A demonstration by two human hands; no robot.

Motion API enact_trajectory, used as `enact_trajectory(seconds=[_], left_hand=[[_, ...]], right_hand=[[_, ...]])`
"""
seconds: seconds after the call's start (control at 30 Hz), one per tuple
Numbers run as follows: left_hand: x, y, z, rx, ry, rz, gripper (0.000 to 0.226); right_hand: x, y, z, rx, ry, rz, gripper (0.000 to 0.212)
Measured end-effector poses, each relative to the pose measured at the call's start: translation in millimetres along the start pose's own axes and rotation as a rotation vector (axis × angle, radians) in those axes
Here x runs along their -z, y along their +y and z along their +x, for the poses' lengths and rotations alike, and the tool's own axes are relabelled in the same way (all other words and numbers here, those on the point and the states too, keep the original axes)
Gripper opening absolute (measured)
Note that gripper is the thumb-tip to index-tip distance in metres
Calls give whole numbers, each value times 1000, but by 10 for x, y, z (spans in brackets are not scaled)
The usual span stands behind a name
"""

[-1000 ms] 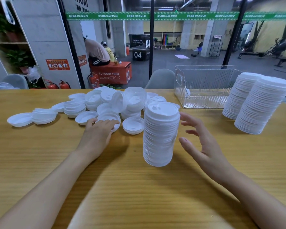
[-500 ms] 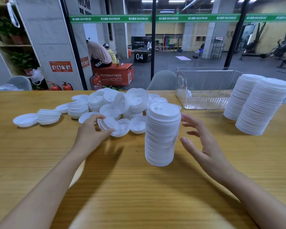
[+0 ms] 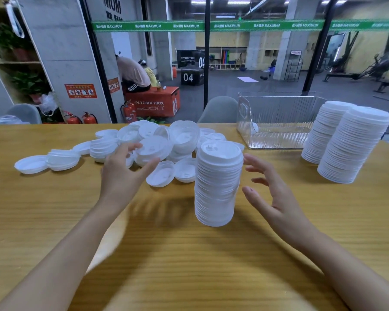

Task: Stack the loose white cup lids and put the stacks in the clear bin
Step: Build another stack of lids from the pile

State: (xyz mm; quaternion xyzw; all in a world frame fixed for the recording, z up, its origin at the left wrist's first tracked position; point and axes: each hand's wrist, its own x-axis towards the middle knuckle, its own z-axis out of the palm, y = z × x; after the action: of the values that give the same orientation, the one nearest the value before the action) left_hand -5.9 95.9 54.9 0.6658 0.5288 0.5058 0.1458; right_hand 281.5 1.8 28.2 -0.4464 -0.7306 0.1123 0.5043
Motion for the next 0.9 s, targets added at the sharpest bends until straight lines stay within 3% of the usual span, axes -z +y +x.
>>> enact_trajectory(seconds=[0.13,0.3,0.9], left_hand=[[-19,536,-55,-61,-140,-275,46],[-194,845,-151,-153,-320,-291,42],[-292,777,-207,-180,-369,-223,57]], right_hand=[[-2,7,-1,0,6,-1,52],[5,25,-1,-9,21,9,54],[9,2,-2,-8,15,11,52]])
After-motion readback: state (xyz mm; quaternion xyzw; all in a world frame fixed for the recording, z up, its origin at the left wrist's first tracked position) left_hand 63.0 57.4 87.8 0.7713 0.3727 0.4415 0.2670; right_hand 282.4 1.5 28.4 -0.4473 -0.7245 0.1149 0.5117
